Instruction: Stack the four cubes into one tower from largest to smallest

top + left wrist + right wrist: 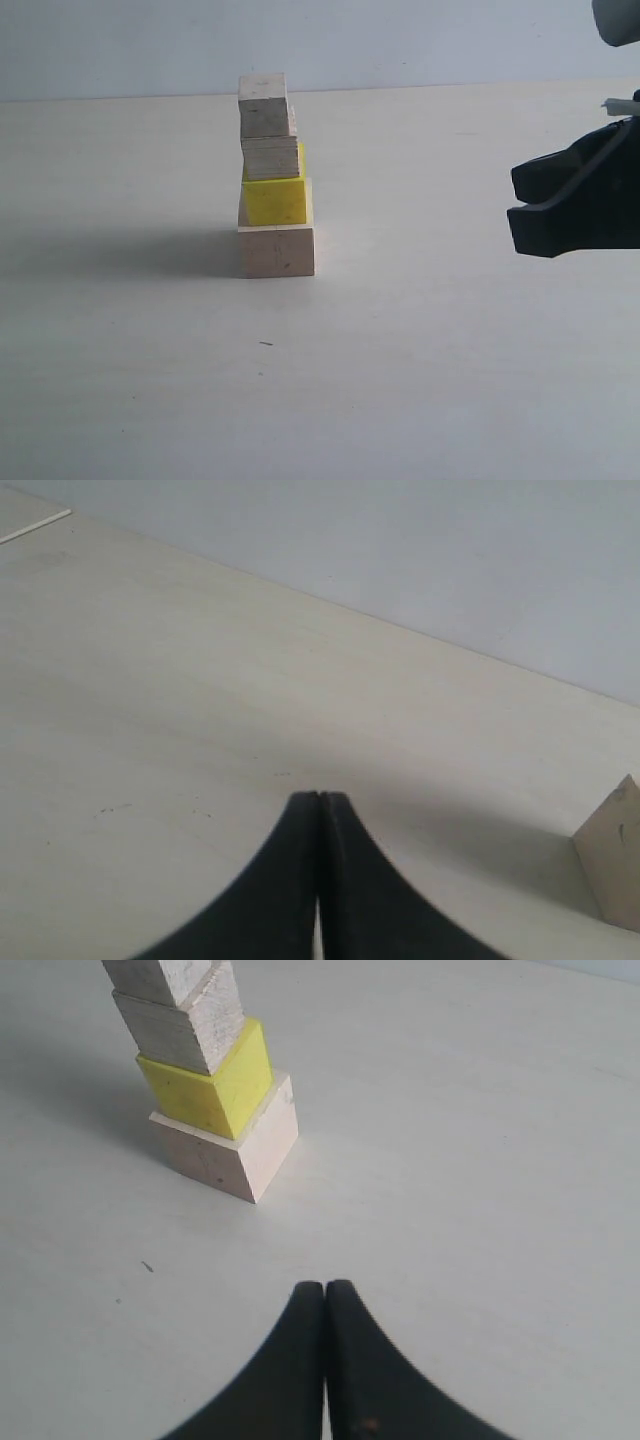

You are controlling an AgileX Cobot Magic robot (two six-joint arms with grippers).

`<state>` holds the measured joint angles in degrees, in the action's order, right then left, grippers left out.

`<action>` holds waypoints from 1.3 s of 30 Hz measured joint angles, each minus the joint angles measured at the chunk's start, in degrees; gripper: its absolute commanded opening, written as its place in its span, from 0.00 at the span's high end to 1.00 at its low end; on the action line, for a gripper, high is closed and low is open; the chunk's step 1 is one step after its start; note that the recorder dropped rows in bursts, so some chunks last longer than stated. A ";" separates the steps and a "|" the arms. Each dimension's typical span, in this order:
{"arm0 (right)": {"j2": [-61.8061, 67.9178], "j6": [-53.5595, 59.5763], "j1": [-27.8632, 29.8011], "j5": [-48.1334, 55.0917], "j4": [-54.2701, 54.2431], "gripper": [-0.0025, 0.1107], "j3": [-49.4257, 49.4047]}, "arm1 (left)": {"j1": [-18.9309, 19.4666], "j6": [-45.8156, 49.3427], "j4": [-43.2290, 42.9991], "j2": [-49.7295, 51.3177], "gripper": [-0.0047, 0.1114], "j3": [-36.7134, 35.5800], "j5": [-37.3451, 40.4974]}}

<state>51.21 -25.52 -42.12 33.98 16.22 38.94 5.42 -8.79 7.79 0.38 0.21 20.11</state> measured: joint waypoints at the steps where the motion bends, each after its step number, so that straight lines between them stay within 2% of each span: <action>1: 0.00 0.00 0.00 0.00 0.00 0.98 0.00 | -0.08 0.00 -0.79 0.00 0.96 0.00 0.00; 8: 0.00 0.00 0.00 0.00 0.00 0.98 0.00 | -0.45 0.13 -4.59 0.00 0.96 0.00 0.50; 39: 0.00 0.00 0.00 0.00 0.00 0.98 0.00 | -0.45 0.25 -4.88 0.00 0.96 0.00 0.89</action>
<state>51.21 -25.52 -42.12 33.98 16.22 38.94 4.97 -8.54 2.91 0.38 0.21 21.00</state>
